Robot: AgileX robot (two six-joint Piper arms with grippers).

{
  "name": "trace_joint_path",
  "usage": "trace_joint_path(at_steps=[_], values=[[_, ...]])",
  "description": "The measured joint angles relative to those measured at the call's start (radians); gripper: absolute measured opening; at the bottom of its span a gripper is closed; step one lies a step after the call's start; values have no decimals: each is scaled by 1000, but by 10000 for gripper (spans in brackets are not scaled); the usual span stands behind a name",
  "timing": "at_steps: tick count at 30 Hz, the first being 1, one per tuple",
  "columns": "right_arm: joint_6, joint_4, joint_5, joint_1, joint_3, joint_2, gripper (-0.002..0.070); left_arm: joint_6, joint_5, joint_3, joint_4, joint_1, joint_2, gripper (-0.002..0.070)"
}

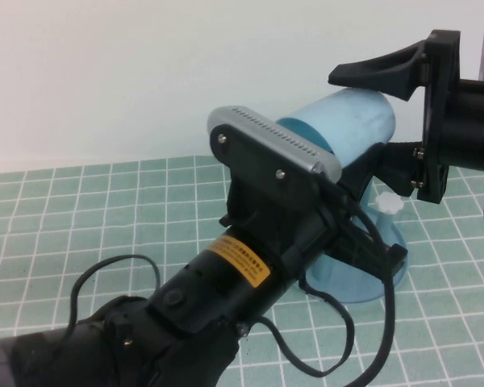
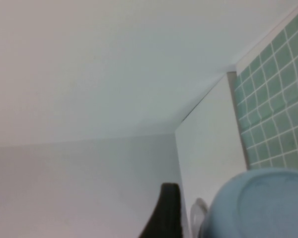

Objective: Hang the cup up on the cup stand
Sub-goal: Adjust the cup with two arms

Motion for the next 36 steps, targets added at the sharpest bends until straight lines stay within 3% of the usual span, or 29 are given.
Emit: trace_joint_path(at_steps=[7, 12, 15, 18, 25, 30, 36], values=[[-68, -13, 0, 0, 0, 4, 656, 0, 30, -2, 7, 0, 8, 1], [-83, -15, 0, 0, 0, 5, 552, 0, 48, -2, 14, 0, 8, 1], [-95, -18, -2, 0, 2, 5, 527, -1, 69, -2, 14, 2, 8, 7], [-112, -18, -4, 0, 3, 8, 524, -1, 84, -2, 12, 2, 6, 63], [-197, -32, -1, 0, -1, 8, 523, -2, 129, -2, 10, 2, -1, 308], [-347, -34, 12, 0, -41, 8, 521, 12, 170, -2, 2, 2, -50, 320], [-613, -24, -23, 0, -84, -24, 521, 108, 352, -2, 3, 2, -120, 314]])
